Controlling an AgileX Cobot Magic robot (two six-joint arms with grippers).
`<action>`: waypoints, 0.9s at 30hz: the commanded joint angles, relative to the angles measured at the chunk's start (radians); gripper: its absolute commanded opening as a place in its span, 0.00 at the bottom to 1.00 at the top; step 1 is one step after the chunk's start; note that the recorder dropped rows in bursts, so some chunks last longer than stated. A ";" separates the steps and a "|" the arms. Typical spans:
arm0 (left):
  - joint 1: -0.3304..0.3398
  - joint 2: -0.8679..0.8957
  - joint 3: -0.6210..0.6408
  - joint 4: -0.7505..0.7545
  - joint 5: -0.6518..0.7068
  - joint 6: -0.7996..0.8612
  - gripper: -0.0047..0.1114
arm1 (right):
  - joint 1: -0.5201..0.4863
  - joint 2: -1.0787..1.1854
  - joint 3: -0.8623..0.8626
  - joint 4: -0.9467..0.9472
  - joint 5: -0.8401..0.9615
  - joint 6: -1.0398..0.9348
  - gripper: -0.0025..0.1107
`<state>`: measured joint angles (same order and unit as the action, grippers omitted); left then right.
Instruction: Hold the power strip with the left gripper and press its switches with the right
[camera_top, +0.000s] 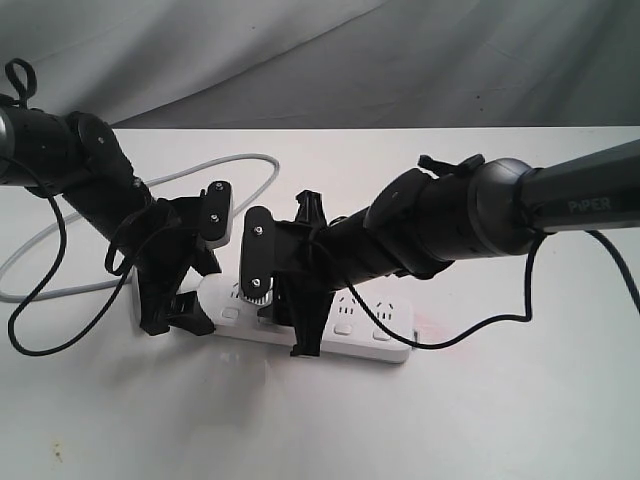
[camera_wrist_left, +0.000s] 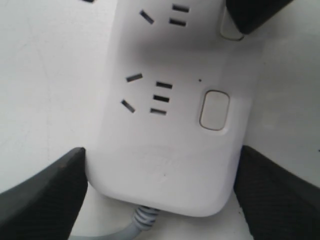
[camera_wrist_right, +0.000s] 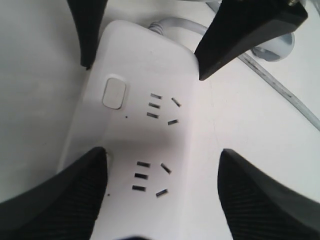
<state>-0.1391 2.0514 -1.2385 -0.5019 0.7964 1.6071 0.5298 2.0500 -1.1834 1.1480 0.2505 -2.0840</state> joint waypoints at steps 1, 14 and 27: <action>0.001 0.001 -0.005 -0.005 0.011 -0.004 0.47 | -0.004 0.030 0.012 0.003 0.020 -0.008 0.55; 0.001 0.001 -0.005 -0.005 0.011 -0.002 0.47 | 0.007 0.052 0.012 0.003 0.031 -0.008 0.55; 0.001 0.001 -0.005 -0.005 0.011 -0.004 0.47 | 0.007 0.051 0.054 0.003 0.037 -0.039 0.55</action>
<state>-0.1391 2.0514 -1.2385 -0.5000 0.7971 1.6071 0.5298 2.0640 -1.1638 1.1858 0.2606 -2.0972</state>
